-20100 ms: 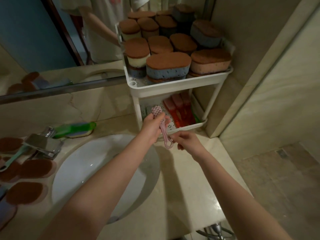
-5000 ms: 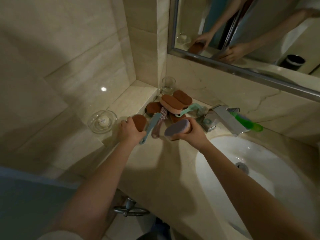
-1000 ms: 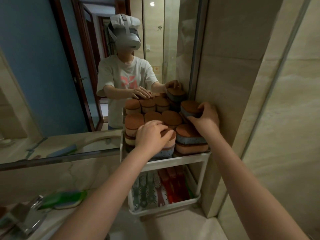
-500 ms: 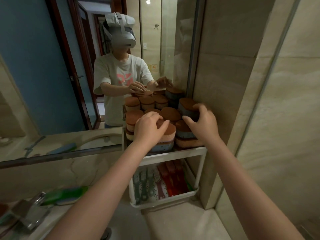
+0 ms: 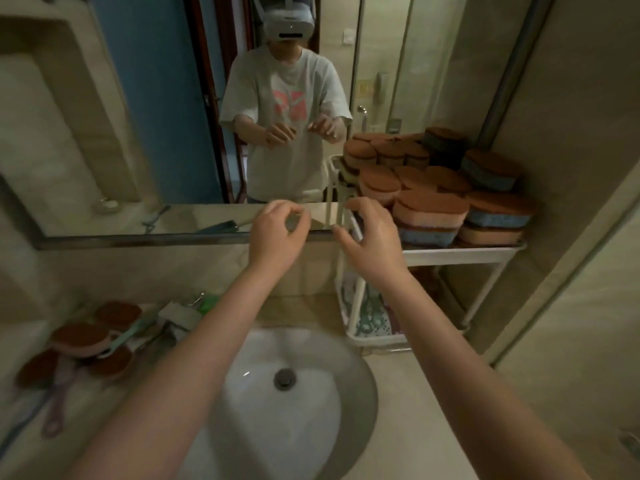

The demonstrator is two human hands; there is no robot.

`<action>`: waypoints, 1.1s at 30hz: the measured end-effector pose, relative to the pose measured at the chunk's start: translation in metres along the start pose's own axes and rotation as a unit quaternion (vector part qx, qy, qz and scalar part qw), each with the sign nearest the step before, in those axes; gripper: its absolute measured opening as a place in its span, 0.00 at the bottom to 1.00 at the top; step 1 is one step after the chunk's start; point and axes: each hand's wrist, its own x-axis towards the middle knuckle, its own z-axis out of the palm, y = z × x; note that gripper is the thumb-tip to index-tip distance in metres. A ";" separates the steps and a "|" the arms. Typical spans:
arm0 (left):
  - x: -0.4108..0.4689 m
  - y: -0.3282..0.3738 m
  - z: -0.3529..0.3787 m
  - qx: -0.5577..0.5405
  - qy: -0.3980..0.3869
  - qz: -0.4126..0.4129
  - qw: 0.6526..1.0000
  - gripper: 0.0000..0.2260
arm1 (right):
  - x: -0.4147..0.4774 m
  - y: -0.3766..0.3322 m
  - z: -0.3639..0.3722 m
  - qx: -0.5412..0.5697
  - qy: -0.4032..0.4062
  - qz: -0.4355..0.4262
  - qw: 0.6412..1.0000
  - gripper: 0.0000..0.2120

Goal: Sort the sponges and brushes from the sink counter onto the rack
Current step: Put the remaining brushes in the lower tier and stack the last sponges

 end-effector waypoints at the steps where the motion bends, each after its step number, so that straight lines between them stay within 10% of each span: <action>1: -0.005 -0.018 -0.013 0.004 0.000 -0.016 1.000 0.08 | -0.002 -0.013 0.017 0.006 -0.016 -0.004 1.000 0.16; 17: -0.127 -0.279 -0.217 0.110 0.044 -0.327 0.938 0.09 | -0.063 -0.175 0.283 0.138 -0.350 0.104 0.921 0.10; 33: -0.313 -0.347 -0.301 0.119 0.030 -0.544 0.830 0.08 | -0.167 -0.254 0.443 0.100 -0.565 0.197 0.795 0.17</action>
